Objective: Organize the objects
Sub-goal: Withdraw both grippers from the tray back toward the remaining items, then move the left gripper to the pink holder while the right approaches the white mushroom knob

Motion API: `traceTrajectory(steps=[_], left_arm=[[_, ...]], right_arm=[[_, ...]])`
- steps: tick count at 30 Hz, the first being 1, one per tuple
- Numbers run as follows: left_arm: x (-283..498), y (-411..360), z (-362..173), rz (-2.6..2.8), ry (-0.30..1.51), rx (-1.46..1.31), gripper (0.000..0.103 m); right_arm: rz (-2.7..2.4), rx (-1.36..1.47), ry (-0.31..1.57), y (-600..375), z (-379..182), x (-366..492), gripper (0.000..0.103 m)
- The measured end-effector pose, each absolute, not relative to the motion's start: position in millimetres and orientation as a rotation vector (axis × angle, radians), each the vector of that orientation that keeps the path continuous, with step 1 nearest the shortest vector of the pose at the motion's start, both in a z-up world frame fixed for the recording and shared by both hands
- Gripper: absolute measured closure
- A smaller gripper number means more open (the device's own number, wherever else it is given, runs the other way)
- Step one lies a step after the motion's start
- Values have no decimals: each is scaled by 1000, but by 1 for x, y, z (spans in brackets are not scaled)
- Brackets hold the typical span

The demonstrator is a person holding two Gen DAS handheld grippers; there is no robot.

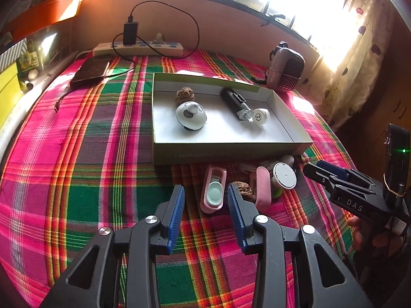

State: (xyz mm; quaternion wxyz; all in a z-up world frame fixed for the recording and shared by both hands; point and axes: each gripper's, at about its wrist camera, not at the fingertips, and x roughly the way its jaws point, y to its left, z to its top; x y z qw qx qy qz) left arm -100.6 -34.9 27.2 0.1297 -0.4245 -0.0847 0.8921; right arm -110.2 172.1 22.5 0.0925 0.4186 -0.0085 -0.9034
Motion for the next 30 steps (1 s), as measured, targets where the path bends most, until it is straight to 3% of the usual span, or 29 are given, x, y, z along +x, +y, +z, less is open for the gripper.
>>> traceTrajectory(steps=[30], left_arm=[[-113,-29,16,2589,-185,-1313,69]], right_arm=[[-2664,1288,155,150,6,-135,54]])
